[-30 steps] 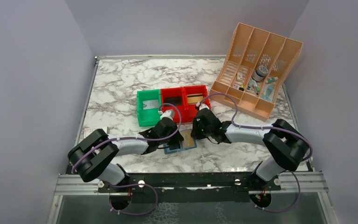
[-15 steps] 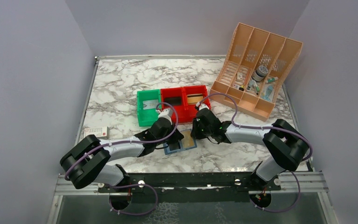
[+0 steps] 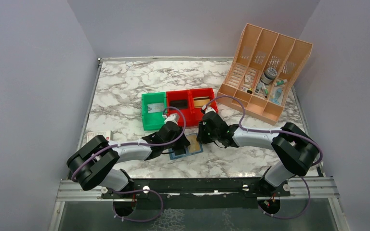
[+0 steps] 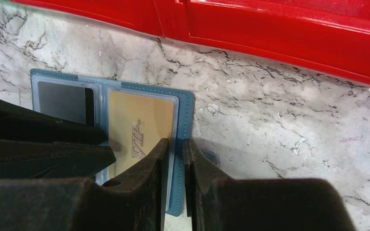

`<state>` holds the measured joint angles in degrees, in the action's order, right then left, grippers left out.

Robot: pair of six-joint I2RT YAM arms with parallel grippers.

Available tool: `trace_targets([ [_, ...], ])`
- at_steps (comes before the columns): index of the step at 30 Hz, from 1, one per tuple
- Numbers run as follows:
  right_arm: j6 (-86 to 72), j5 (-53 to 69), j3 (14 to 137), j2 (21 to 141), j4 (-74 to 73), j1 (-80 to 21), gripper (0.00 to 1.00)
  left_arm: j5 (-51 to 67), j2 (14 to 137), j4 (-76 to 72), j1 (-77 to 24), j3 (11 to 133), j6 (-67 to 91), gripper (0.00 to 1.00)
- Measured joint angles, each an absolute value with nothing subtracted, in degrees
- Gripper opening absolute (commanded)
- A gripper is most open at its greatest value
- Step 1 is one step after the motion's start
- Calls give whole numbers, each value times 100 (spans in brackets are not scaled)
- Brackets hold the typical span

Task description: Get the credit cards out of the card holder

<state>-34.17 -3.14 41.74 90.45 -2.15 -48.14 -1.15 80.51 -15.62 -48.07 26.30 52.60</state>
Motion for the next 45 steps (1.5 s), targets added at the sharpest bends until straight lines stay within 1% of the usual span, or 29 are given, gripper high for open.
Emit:
trace_targets([
  [3, -3417, -314, 4174, 9045, -215, -4814, 18, -161, 8051, -1378, -4807, 2709, 5258, 33],
  [6, -3420, -314, 4174, 9045, -215, -4814, 18, -202, 8060, -1317, -4807, 2757, 5260, 33],
  [13, -3420, -329, 4174, 9048, -215, -4812, 18, -200, 8379, -1704, -4794, 2788, 5365, 18],
  [16, -3420, -355, 4174, 9048, -215, -4786, 18, -198, 8447, -1820, -4775, 2783, 5446, 9],
  [21, -3420, -364, 4174, 9048, -215, -4786, 18, -239, 8418, -1953, -4768, 2665, 5564, 0],
  [27, -3422, -357, 4174, 9048, -209, -4788, 18, -259, 8197, -2040, -4770, 2453, 5623, 0],
  [45, -3485, -364, 4174, 9048, -213, -4788, 18, -244, 7878, -2053, -4762, 2370, 5581, 0],
])
